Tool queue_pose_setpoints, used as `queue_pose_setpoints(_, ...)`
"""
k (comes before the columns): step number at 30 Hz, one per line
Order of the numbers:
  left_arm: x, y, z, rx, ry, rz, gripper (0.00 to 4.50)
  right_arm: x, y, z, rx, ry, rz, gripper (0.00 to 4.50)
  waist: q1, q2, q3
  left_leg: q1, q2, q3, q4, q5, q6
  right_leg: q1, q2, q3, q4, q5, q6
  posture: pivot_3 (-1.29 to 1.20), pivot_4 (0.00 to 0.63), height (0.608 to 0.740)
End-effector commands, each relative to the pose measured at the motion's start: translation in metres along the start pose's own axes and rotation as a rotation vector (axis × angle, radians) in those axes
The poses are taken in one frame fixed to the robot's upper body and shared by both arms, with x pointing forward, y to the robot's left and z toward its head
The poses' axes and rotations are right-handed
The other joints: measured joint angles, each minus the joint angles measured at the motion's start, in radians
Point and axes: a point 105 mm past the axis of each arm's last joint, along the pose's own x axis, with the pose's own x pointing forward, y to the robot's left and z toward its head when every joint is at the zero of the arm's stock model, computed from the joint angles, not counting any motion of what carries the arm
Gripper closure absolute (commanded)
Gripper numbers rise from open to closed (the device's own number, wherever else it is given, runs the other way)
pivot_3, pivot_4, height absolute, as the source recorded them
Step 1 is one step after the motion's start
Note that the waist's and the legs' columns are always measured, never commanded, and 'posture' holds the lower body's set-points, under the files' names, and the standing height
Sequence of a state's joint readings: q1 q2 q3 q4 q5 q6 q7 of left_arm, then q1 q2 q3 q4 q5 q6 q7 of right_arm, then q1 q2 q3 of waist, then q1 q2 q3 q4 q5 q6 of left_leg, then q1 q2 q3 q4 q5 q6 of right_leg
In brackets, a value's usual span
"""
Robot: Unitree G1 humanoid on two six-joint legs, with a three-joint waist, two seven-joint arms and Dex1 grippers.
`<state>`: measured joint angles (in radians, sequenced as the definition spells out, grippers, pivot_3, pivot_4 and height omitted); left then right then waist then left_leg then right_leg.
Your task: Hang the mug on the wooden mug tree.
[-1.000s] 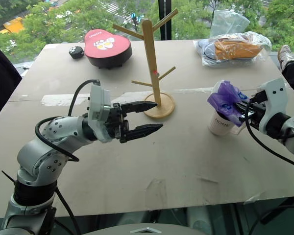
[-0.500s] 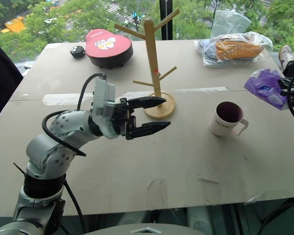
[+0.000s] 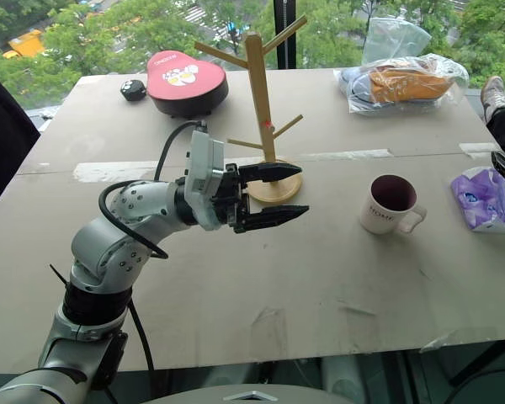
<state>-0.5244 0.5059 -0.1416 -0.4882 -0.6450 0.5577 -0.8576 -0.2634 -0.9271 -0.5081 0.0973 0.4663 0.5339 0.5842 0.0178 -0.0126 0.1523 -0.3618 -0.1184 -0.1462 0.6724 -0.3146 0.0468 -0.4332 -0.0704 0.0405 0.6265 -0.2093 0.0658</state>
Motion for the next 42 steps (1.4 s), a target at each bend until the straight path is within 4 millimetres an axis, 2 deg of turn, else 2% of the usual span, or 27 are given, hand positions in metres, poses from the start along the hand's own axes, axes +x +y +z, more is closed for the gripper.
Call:
queue_pose_setpoints(1,0.0,-0.005,-0.001,0.013,0.016,-0.021,1.36,-0.021,0.038,0.006,-0.002,-0.047,0.209,0.8,-0.001,0.0,0.0,0.0,0.0,0.0,0.0,0.0,0.0,0.0,0.0,0.0,0.0,0.0,0.0,0.0,0.15,0.74)
queue_pose_setpoints(3,-0.001,-0.006,-0.009,0.002,0.049,-0.031,1.36,-0.038,0.054,-0.023,0.05,0.062,0.25,0.8,0.003,0.0,0.0,0.0,0.0,0.0,0.0,0.0,0.0,0.001,0.0,0.0,0.0,0.0,0.0,0.0,0.15,0.74)
queue_pose_setpoints(6,-0.001,-0.008,-0.015,-0.009,0.074,-0.047,1.36,-0.051,0.067,-0.046,0.105,0.135,0.258,0.8,0.005,0.0,-0.001,0.001,0.0,0.0,0.002,0.0,0.0,0.001,0.0,0.001,0.0,0.0,0.0,0.0,0.15,0.74)
queue_pose_setpoints(9,0.0,-0.011,-0.019,-0.014,0.099,-0.071,1.36,-0.057,0.087,-0.066,0.134,0.188,0.299,0.8,-0.001,0.001,-0.001,0.002,0.0,0.002,0.002,0.0,0.0,0.002,0.0,0.003,0.001,0.002,0.001,0.0,0.15,0.74)
queue_pose_setpoints(12,-0.001,-0.012,-0.027,-0.01,0.142,-0.082,1.36,-0.051,0.1,-0.079,0.125,0.193,0.269,0.8,-0.006,0.001,-0.002,0.004,0.0,0.002,0.002,0.0,0.0,0.003,0.001,0.003,0.001,0.003,0.001,0.0,0.15,0.74)
queue_pose_setpoints(19,-0.002,-0.011,-0.034,0.004,0.18,-0.071,1.36,-0.029,0.114,-0.084,0.15,0.144,0.219,0.8,-0.002,0.001,-0.003,0.004,0.0,0.002,0.002,0.0,0.0,0.003,0.001,0.003,0.001,0.003,0.001,0.0,0.15,0.74)
queue_pose_setpoints(27,-0.002,-0.009,-0.035,0.026,0.19,-0.045,1.36,-0.014,0.111,-0.087,0.142,0.111,0.188,0.8,-0.003,0.001,-0.003,0.003,0.0,0.002,0.002,0.0,0.0,0.003,0.001,0.002,0.0,0.003,0.001,0.0,0.15,0.74)
queue_pose_setpoints(30,-0.002,-0.009,-0.035,0.026,0.187,-0.043,1.36,-0.011,0.114,-0.089,0.139,0.107,0.203,1.59,-0.004,0.001,-0.003,0.003,0.0,0.002,0.002,0.0,0.0,0.003,0.001,0.002,0.0,0.003,0.001,0.0,0.15,0.74)
queue_pose_setpoints(34,-0.003,-0.006,-0.033,0.034,0.183,-0.034,1.36,-0.002,0.118,-0.09,0.138,0.082,0.215,3.48,-0.005,0.001,-0.003,0.003,0.0,0.002,0.003,0.0,0.0,0.003,0.001,0.002,0.0,0.003,0.001,0.0,0.15,0.74)
queue_pose_setpoints(35,-0.003,-0.006,-0.033,0.035,0.183,-0.032,1.36,-0.001,0.119,-0.09,0.142,0.08,0.22,4.09,-0.005,0.001,-0.003,0.003,0.0,0.002,0.003,0.0,0.0,0.003,0.001,0.002,0.0,0.003,0.001,0.0,0.15,0.74)
queue_pose_setpoints(36,-0.003,-0.006,-0.033,0.034,0.182,-0.031,1.36,0.001,0.121,-0.09,0.142,0.079,0.223,4.36,-0.005,0.001,-0.003,0.003,0.0,0.002,0.003,0.0,0.0,0.003,0.001,0.002,0.001,0.003,0.001,0.0,0.15,0.74)
queue_pose_setpoints(42,-0.002,0.0,-0.027,0.014,0.11,0.032,1.36,0.009,0.131,-0.079,0.125,0.024,0.293,4.36,-0.004,0.001,-0.003,0.003,0.0,0.002,0.003,0.0,0.0,0.003,0.001,0.002,0.001,0.003,0.001,0.0,0.15,0.74)
